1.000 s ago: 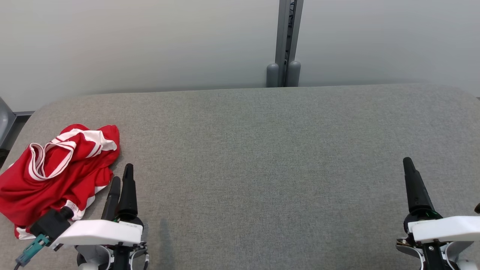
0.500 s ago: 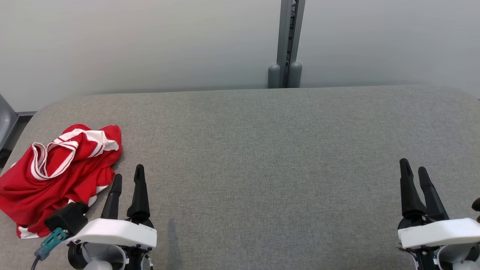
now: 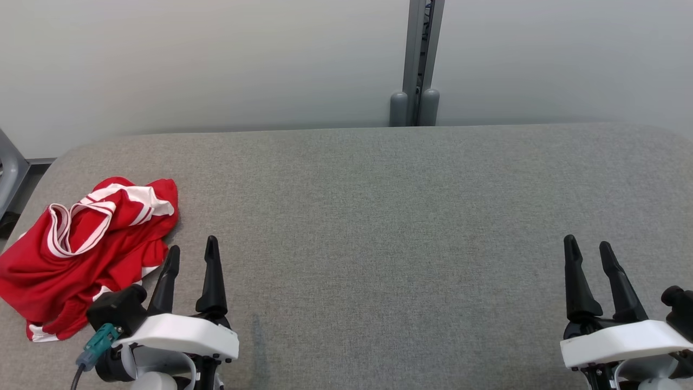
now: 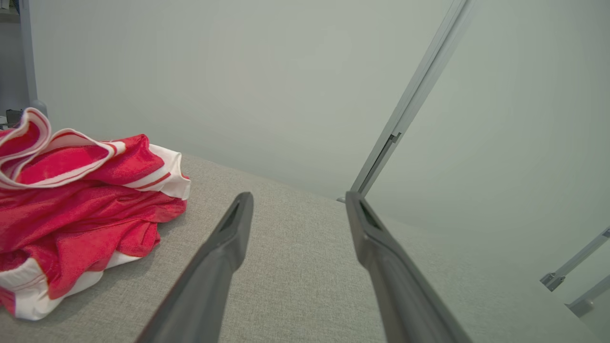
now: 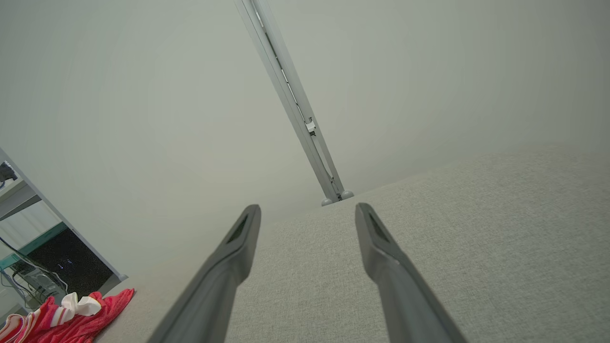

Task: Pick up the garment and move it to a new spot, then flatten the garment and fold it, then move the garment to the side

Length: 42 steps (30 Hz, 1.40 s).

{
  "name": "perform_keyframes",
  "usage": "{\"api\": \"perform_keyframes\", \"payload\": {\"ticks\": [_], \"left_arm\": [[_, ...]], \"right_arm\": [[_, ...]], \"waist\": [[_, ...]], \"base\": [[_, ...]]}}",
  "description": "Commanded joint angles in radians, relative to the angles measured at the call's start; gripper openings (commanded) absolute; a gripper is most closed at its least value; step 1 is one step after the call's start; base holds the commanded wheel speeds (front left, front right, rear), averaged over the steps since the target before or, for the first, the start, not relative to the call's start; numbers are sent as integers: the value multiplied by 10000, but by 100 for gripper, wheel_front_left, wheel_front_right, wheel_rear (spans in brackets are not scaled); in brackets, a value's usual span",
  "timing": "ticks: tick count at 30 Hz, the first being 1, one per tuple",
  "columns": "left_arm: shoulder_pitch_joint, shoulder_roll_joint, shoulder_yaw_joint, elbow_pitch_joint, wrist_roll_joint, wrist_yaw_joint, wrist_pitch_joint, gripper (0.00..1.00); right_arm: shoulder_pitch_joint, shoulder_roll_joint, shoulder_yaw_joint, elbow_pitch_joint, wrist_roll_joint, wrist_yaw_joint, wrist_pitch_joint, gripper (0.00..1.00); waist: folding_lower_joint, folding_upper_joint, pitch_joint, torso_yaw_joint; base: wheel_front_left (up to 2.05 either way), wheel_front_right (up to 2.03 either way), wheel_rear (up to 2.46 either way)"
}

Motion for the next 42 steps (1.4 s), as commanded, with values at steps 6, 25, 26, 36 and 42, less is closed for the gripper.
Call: {"api": "perform_keyframes", "payload": {"ticks": [6,25,26,36,42], "left_arm": [[-299,58,-161,10,727,188,-204,100],[-203,73,-487,-21,2309,409,-625,100],[-215,73,-504,-13,2380,426,-652,100],[-314,77,-646,28,2995,554,-811,100],[-361,82,-727,84,3191,642,-926,100]], "right_arm": [[7,-120,-12,22,-782,19,-119,100],[153,-272,240,-173,-2435,22,-117,100],[159,-273,249,-183,-2502,22,-142,100],[179,-276,253,-282,-3074,24,-315,100],[227,-259,228,-320,-3368,25,-441,100]], "waist": [[0,0,-38,40],[0,0,-114,152],[0,0,-113,157],[0,0,-103,190],[0,0,-92,216]], "base": [[0,0,0],[0,0,0],[0,0,0],[0,0,0],[0,0,0]]}}
